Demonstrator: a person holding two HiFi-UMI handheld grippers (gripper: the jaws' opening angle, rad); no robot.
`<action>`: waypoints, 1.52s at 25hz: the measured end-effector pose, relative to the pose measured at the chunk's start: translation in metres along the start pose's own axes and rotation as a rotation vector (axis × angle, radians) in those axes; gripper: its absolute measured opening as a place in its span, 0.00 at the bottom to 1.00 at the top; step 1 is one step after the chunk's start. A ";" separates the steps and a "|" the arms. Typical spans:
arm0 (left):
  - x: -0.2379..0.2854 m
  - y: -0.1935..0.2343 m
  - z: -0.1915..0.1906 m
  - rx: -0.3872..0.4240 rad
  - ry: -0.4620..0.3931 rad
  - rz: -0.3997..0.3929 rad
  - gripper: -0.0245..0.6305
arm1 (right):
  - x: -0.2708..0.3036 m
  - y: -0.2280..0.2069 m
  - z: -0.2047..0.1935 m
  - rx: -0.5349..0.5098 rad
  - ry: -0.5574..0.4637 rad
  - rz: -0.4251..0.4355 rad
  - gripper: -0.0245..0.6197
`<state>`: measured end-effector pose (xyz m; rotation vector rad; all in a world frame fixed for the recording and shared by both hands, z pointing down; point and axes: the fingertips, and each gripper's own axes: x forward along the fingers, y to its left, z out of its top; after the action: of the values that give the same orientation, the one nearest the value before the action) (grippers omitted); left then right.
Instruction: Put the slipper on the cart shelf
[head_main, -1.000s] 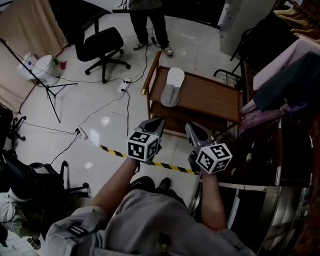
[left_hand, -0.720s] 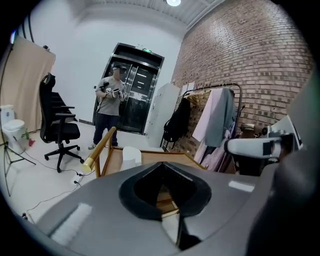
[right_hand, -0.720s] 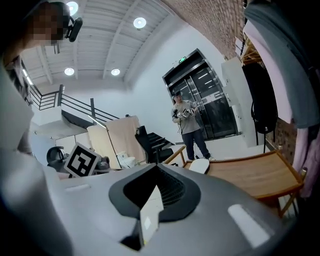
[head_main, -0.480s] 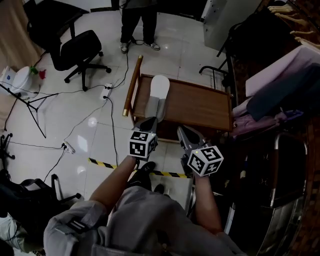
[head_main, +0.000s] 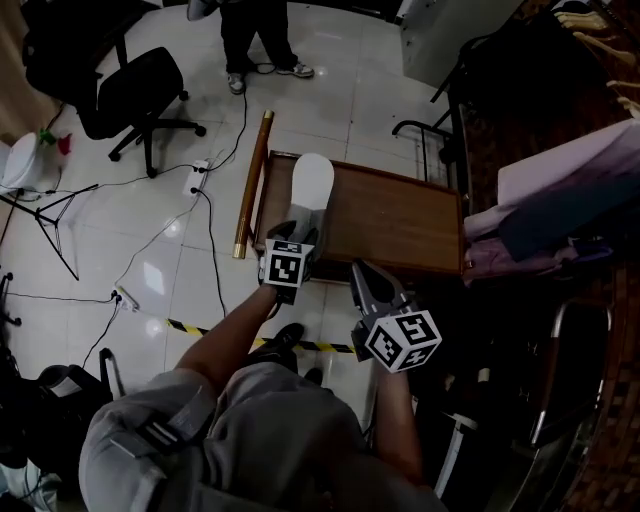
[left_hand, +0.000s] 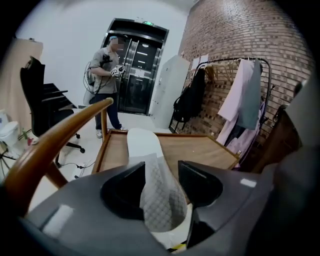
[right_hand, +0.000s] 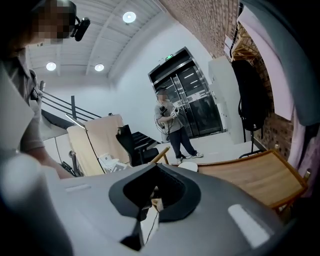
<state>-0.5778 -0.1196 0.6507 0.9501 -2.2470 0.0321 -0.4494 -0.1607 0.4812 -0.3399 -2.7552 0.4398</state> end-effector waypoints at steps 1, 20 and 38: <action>0.010 0.001 -0.001 0.003 0.019 -0.003 0.38 | 0.001 -0.003 -0.001 0.006 0.003 -0.009 0.04; 0.044 0.002 -0.002 0.130 0.125 -0.030 0.07 | -0.034 -0.054 0.000 0.099 -0.061 -0.219 0.04; -0.097 -0.191 -0.017 0.345 0.034 -0.501 0.07 | -0.204 -0.022 -0.053 0.197 -0.225 -0.523 0.04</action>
<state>-0.3970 -0.1943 0.5615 1.6602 -1.9461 0.2146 -0.2472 -0.2249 0.4785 0.4975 -2.8276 0.6268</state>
